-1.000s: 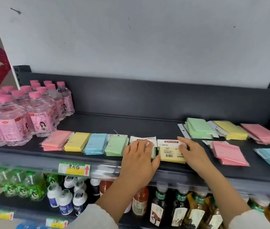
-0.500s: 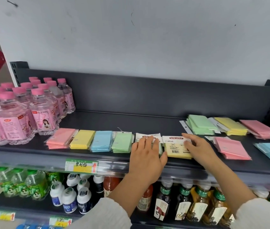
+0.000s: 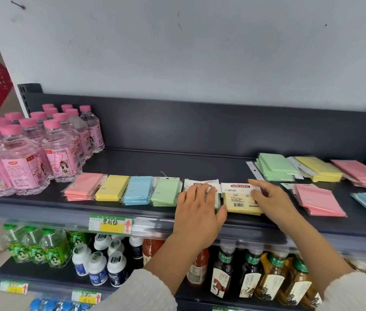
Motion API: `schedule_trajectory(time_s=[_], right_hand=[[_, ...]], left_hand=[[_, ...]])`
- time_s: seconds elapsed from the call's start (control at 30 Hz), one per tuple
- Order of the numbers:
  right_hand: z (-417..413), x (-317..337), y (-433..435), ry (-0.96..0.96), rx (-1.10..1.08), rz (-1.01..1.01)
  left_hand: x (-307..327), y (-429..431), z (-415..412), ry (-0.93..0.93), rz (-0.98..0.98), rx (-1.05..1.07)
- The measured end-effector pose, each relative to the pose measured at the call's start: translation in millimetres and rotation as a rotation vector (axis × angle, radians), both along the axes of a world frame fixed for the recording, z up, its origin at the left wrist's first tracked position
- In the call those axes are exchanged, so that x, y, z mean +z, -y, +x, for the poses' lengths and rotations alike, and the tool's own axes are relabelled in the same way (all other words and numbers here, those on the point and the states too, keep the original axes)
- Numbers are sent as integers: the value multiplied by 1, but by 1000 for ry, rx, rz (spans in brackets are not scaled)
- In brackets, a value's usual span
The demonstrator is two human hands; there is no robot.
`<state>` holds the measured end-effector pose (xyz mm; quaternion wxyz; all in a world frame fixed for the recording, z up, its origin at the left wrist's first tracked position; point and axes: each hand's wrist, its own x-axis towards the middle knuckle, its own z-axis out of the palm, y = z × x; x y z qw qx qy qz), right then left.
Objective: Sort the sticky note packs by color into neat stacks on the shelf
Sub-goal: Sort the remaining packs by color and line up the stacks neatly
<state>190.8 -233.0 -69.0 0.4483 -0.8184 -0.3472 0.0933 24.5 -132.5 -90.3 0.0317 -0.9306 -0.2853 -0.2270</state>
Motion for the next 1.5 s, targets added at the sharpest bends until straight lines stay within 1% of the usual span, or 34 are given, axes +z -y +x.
schedule_trajectory(time_s=[0.63,0.73,0.83,1.0,1.1,1.5], right_hand=[[2,-1,1,-10,27,-14],[1,-1,2,-12,28,-14],[1,-1,2,-15,29,-17],[0,0,3,-27,33,-8],[0,1,3,-37,41,-3],[-5,5,6,-82,69,24]], left_hand=[[-1,1,0,14,9,23],[3,2,-1,-36,-34,-1],[3,2,-1,-48,-23,1],[2,2,-1,-19,-17,28],[3,3,-2,-36,-42,0],[5,4,-4,-76,-35,18]])
